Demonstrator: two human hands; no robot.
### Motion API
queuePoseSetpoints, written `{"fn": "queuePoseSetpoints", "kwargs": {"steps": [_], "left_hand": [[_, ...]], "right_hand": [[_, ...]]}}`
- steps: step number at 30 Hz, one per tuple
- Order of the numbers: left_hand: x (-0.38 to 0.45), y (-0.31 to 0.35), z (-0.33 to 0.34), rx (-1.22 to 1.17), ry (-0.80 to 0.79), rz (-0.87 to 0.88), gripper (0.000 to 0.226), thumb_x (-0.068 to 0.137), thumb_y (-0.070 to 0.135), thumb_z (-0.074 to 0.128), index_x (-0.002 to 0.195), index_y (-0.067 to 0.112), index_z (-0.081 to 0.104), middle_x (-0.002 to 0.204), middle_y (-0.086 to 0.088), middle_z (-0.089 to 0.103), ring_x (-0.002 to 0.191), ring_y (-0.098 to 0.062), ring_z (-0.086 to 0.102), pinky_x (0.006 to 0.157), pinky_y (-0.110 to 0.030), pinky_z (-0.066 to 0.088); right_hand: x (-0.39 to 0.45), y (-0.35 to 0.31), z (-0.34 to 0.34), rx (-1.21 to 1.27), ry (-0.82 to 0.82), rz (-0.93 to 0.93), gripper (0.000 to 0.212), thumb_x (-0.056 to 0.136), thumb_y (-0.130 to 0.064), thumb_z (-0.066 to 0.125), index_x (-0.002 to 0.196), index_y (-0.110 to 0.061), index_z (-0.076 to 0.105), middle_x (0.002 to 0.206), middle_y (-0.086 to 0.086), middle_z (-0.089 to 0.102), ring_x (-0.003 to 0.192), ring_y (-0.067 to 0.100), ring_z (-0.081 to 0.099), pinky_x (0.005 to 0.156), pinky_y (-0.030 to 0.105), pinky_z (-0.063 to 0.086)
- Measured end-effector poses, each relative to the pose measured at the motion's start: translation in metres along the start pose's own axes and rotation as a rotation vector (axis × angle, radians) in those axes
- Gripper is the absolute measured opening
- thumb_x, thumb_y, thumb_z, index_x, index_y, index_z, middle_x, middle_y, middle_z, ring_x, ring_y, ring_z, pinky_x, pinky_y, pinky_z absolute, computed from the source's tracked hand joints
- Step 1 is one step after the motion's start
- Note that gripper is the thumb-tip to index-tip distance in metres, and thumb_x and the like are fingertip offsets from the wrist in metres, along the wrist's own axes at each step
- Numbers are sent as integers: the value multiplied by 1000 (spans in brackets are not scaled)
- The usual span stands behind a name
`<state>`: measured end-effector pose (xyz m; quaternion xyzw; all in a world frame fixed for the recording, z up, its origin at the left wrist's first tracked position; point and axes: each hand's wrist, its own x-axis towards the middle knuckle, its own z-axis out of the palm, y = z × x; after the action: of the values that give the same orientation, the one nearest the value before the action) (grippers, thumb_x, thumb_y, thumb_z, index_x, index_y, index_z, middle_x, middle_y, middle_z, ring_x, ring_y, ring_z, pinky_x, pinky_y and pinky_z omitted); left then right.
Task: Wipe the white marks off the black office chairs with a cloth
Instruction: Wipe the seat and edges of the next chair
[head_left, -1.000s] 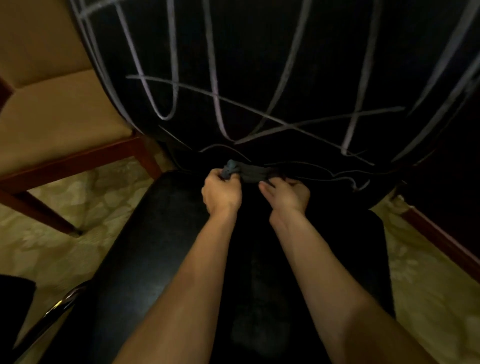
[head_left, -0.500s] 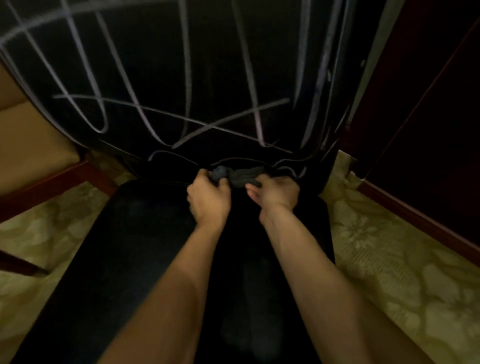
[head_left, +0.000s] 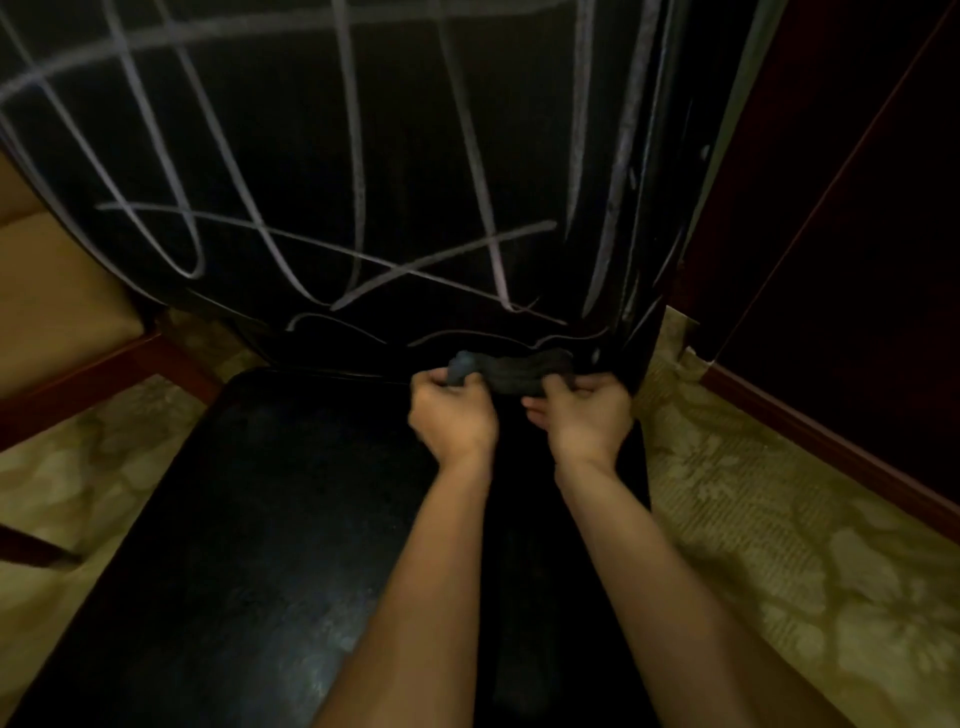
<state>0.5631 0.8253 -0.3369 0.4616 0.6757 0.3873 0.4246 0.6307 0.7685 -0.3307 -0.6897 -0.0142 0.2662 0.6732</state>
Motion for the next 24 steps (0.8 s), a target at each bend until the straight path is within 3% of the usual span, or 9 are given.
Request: {"fn": "queuePoseSetpoints", "kwargs": {"steps": [3,7,13,16,20,24], "left_hand": [[21,-3,-12,-15,68,18,26,84,16,74,99,15,53,73,4,61,86,-27,69,87,-39,55],[-7,6,4,66,29,153,24,84,15,73,99,13,55,70,7,55,92,-28,64,89,-35,49],[-55,3,34,-89,-61,97,21,83,13,73,88,16,53,67,6,59,74,-22,66,80,-35,54],[-37,-8,25,-99,-42,56,21,82,14,74,85,18,53,64,2,63,68,-27,69,76,-44,58],[-10,-8,5,7,-7,10,16,87,18,71,94,12,58,76,-1,65,78,-25,69,83,-41,57],[-35,5,13,157,-119,220,16,86,17,70,93,13,57,87,-8,71,88,-29,70,85,-38,54]], "right_hand": [[-15,-5,20,-8,-57,-35,25,88,-6,68,78,-19,49,62,-2,64,59,20,72,65,40,62],[-1,-8,-5,-34,19,-69,23,86,-10,68,76,-18,50,66,6,69,55,21,71,61,43,61],[11,-16,-49,-217,163,-304,25,87,-19,68,73,-27,48,62,-2,66,51,13,69,60,42,60],[5,-10,-31,-190,97,-311,24,84,-20,67,76,-29,46,65,-1,67,55,14,70,63,48,60],[-6,-3,-8,-107,-13,-227,25,85,-10,69,76,-22,49,60,-4,65,57,13,71,68,49,61],[12,-10,-39,-89,65,-246,27,86,-11,68,76,-25,48,58,-2,63,55,17,71,65,52,60]]}}
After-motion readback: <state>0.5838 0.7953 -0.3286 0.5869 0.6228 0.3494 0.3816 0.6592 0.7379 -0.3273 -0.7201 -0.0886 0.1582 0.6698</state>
